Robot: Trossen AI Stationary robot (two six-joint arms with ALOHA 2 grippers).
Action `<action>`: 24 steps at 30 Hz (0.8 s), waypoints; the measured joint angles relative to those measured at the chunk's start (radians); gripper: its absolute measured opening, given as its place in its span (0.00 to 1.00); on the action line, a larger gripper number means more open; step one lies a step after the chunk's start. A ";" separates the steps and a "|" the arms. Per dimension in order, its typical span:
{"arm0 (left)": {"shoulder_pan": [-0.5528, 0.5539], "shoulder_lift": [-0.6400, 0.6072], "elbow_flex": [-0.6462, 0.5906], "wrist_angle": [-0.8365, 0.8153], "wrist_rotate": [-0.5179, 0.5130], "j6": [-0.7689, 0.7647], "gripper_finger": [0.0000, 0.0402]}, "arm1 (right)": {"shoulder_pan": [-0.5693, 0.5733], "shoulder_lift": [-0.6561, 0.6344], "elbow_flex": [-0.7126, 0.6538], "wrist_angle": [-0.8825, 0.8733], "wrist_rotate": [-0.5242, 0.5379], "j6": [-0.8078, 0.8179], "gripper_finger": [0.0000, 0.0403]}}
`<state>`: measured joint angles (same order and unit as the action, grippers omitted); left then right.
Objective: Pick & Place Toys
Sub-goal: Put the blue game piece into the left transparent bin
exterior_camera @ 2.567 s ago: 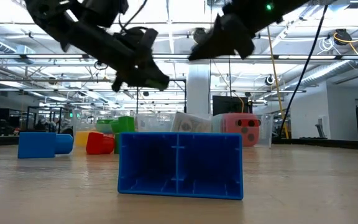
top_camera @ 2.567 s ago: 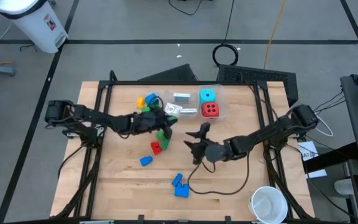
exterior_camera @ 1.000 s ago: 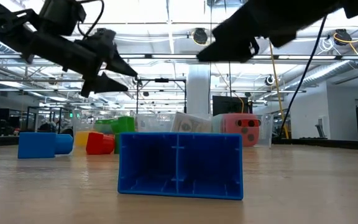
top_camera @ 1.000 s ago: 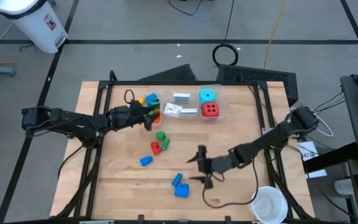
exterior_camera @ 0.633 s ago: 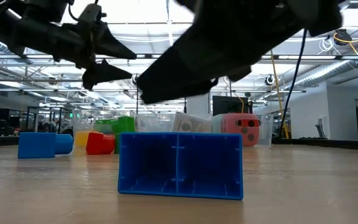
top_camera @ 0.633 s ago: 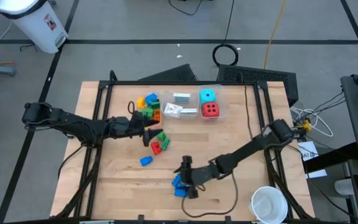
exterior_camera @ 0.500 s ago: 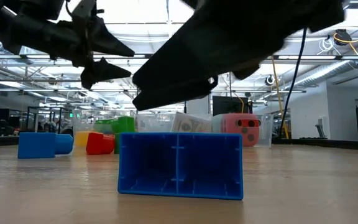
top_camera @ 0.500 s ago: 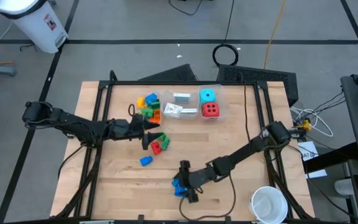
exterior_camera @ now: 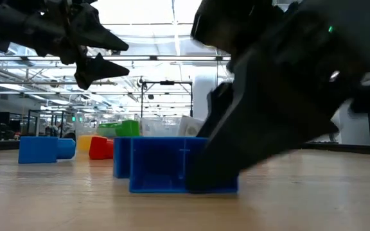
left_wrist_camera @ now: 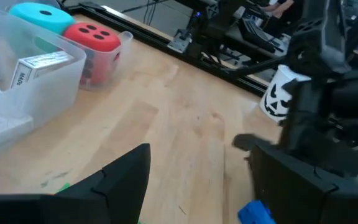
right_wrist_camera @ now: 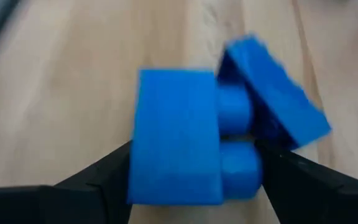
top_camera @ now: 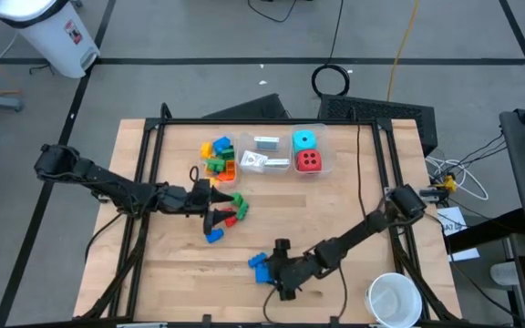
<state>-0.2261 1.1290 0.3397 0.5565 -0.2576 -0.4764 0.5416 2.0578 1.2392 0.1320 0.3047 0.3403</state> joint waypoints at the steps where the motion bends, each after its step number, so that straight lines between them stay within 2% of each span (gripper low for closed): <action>1: -0.005 0.000 0.000 0.000 -0.005 -0.002 0.70 | -0.005 0.011 -0.001 0.006 -0.018 0.011 0.69; 4: -0.013 0.000 0.000 0.000 -0.005 -0.004 0.70 | -0.020 0.038 0.002 0.031 -0.046 0.022 0.68; 8: -0.018 0.000 0.000 0.000 -0.005 -0.004 0.70 | -0.044 0.045 0.002 0.035 -0.044 -0.044 0.66; 15: -0.018 0.000 0.000 -0.002 -0.005 -0.026 0.70 | -0.058 0.038 0.002 0.051 -0.067 -0.119 0.57; 19: -0.018 0.000 0.000 -0.002 -0.005 -0.030 0.70 | -0.058 0.035 0.000 0.081 -0.115 -0.179 0.57; 24: -0.018 0.000 0.000 -0.002 -0.005 -0.044 0.70 | -0.058 -0.007 -0.003 0.059 -0.122 -0.227 0.58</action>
<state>-0.2440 1.1290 0.3397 0.5542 -0.2630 -0.5205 0.4835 2.0505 1.2362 0.1909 0.1822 0.1130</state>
